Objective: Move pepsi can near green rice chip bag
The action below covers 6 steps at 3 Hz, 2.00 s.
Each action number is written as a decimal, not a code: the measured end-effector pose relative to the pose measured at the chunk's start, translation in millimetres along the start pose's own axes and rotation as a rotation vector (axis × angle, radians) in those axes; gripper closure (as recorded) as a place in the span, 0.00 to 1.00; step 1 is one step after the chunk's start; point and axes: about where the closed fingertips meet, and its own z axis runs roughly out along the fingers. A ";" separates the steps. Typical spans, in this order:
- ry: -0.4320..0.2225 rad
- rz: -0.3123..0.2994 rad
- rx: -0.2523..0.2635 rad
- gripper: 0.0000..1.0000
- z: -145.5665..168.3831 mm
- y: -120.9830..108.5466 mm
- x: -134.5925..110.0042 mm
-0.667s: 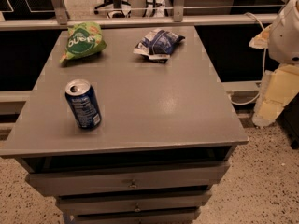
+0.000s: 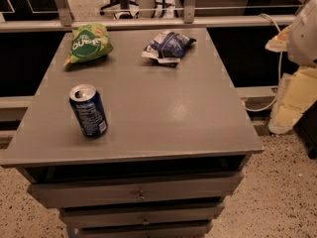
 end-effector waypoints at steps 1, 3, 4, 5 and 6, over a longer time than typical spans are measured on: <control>-0.145 0.070 -0.028 0.00 -30.6 -4.3 -11.7; -0.718 0.221 -0.031 0.00 -101.9 -35.5 -64.6; -0.892 0.228 -0.065 0.00 -110.8 -19.6 -98.7; -0.941 0.241 -0.080 0.00 -64.2 -1.5 -125.6; -0.923 0.255 -0.103 0.00 -52.8 4.0 -125.8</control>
Offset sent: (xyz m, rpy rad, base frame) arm 0.0038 0.0421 0.1581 1.0005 -0.1209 -0.0237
